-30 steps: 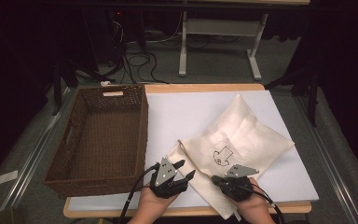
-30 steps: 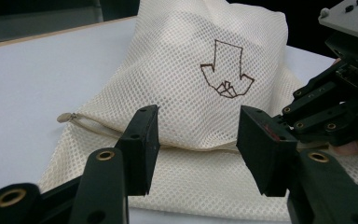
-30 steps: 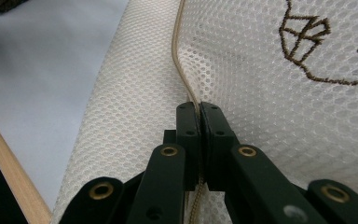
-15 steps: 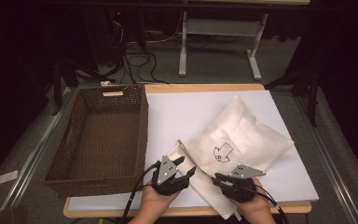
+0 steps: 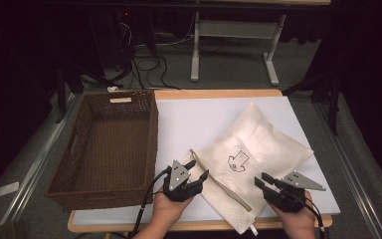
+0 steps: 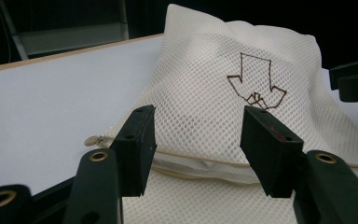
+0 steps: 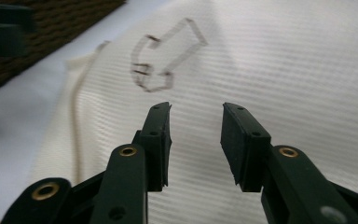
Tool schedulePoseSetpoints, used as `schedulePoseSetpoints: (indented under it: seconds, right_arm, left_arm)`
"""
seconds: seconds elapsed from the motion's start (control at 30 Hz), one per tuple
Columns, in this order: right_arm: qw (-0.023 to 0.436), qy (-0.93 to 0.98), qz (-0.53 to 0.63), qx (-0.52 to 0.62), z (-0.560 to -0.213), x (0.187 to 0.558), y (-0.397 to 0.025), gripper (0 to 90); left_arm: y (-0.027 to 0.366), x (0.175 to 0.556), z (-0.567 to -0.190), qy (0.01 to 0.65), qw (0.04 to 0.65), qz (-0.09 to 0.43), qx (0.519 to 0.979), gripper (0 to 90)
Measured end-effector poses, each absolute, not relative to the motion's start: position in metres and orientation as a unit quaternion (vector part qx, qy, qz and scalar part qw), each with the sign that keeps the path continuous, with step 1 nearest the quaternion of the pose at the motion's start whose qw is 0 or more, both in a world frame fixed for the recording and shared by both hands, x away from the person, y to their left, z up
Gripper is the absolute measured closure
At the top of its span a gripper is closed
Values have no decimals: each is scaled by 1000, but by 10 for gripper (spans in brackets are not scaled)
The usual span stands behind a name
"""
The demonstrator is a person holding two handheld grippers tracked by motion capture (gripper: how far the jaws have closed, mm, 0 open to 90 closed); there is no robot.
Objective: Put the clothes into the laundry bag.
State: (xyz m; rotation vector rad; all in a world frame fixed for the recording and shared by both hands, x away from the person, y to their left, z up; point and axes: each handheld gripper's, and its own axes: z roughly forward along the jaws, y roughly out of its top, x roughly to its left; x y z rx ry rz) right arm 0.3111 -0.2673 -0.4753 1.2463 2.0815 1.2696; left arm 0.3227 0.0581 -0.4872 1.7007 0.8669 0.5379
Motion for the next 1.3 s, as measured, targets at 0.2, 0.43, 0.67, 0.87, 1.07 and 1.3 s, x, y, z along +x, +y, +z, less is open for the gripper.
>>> schedulePoseSetpoints:
  seconds: [0.2,0.43,0.67,0.87,1.07,1.3]
  right_arm:
    - [228,720,412,510,-487,317,-296,537]
    - [229,710,378,548,-496,313,-310,491]
    - [203,723,363,552,-508,317,-307,440]
    - [243,744,315,537,-512,318,-294,755]
    - [229,751,324,528,-511,323,-295,881]
    - [240,746,313,536,-507,343,-313,880]
  left_arm:
    - [53,327,-483,356,556,224,717,453]
    - [49,331,-480,350,565,219,715,453]
    - [47,332,-480,350,564,216,716,453]
    - [48,332,-483,352,558,213,721,451]
    - [51,328,-483,351,554,214,724,450]
    - [59,325,-484,361,553,219,718,450]
